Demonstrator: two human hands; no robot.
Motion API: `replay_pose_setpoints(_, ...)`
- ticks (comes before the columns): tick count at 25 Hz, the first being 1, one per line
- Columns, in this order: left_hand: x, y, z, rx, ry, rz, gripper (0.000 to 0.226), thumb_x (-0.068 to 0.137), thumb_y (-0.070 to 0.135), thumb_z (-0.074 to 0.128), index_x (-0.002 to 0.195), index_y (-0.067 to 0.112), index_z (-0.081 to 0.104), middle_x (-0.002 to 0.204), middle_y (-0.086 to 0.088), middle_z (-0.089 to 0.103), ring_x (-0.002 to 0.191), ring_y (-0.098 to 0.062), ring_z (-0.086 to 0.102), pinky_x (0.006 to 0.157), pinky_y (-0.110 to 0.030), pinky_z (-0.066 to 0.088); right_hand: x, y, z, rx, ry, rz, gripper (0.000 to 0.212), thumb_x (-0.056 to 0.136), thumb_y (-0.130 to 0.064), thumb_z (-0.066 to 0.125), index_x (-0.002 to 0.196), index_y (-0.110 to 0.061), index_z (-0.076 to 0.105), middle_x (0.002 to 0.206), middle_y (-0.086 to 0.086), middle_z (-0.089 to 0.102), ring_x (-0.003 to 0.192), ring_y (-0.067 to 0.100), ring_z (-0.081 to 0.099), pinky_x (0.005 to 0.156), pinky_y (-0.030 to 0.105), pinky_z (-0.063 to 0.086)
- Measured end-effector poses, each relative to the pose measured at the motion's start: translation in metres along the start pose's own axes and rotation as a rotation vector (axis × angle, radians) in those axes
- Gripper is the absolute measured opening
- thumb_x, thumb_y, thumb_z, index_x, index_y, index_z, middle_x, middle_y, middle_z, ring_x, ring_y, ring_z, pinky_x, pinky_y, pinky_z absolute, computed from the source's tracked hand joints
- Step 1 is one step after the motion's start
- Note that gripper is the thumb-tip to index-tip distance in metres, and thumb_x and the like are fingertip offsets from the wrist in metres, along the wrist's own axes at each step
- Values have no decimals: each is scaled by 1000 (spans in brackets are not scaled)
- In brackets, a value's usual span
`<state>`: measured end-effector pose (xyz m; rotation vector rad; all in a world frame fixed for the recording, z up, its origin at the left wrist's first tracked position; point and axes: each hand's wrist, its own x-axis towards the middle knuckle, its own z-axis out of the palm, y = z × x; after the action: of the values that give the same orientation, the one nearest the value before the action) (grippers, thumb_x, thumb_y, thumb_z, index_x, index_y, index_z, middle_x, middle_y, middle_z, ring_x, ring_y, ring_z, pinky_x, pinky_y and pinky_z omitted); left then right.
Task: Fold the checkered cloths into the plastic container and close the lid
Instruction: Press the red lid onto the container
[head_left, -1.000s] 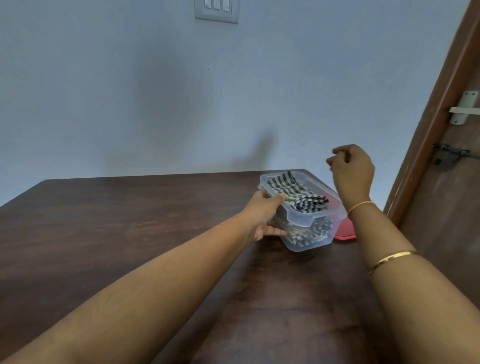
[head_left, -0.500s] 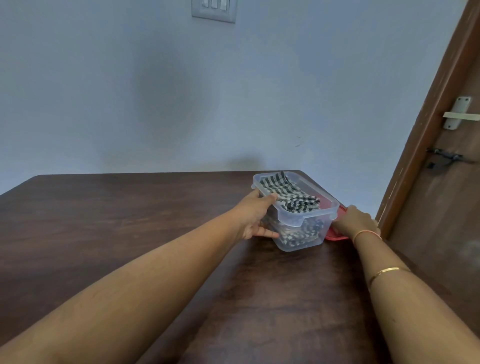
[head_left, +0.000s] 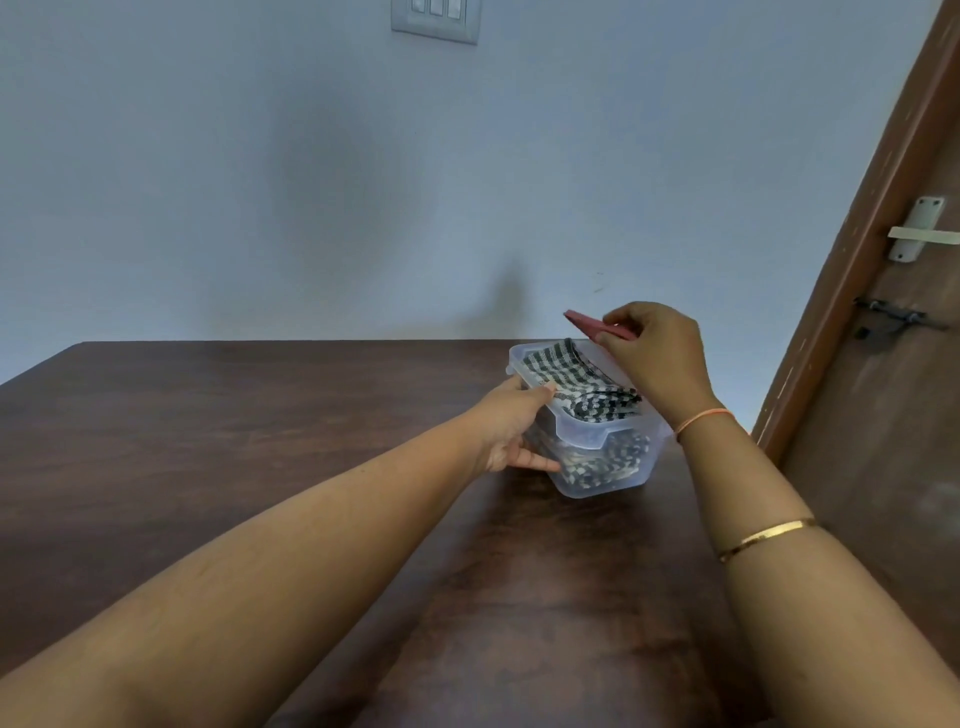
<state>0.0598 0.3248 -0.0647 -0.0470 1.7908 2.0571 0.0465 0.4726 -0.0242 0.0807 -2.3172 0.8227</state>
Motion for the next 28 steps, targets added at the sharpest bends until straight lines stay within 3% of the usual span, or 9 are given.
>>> replay_pose_setpoints(6,-1,2,1,19,-43,3,33,97,28,47,130,27,43,143,-4,43,120,-42,52,85,-53,53,-33,-13,10,-94,-230,-310,14,81,-16,68,88,-6,74,88,13,69,80,26,61,75,42,51)
replay_pose_setpoints(11,-3,-6,2,-79,-8,-15,37,101,32,34,138,30,35,151,-5,31,130,-43,41,84,-54,53,-40,-14,2,-54,-346,-321,18,83,-26,68,93,-12,74,91,9,69,82,24,62,74,38,51)
replay_pose_setpoints(14,-2,-14,5,-80,111,-15,51,98,49,32,140,21,37,147,-9,38,130,-36,42,88,-50,51,-43,-14,1,68,-369,-218,19,85,-28,65,90,-11,73,83,2,69,74,14,60,68,27,49)
replay_pose_setpoints(16,-6,-18,8,11,226,23,67,89,64,36,140,20,33,143,-4,42,123,-29,47,85,-43,52,-37,-10,0,175,-163,-120,20,88,-24,60,85,-7,72,79,3,67,72,15,58,66,24,44)
replay_pose_setpoints(19,-16,-19,11,169,249,47,72,81,71,45,126,15,42,118,-2,52,99,-20,53,73,-31,51,-21,11,-9,32,40,89,43,95,-30,47,65,-1,58,66,15,58,71,30,52,64,33,38)
replay_pose_setpoints(21,-22,-16,12,258,167,2,67,77,73,48,103,12,55,89,-2,54,72,-14,51,59,-22,46,-14,30,-16,-115,-78,290,47,96,-37,37,60,-9,44,62,8,48,72,30,46,67,34,35)
replay_pose_setpoints(23,-24,-15,14,318,90,-50,66,75,76,47,83,11,59,65,1,52,51,-8,45,46,-15,40,-14,42,-19,-86,-255,500,45,95,-44,33,72,-8,47,71,9,52,70,28,48,70,34,42)
replay_pose_setpoints(26,-19,-14,16,295,52,-99,63,76,74,49,74,11,59,57,3,51,41,-4,39,37,-11,34,-21,40,-18,268,-323,758,34,93,-42,43,75,-13,47,66,6,45,55,17,43,48,20,43)
replay_pose_setpoints(28,-16,-13,16,250,32,-126,58,79,68,52,74,11,58,57,4,50,40,-3,36,34,-10,33,-22,40,-19,323,-354,811,31,92,-42,45,74,-17,43,62,3,40,50,14,37,36,11,36)
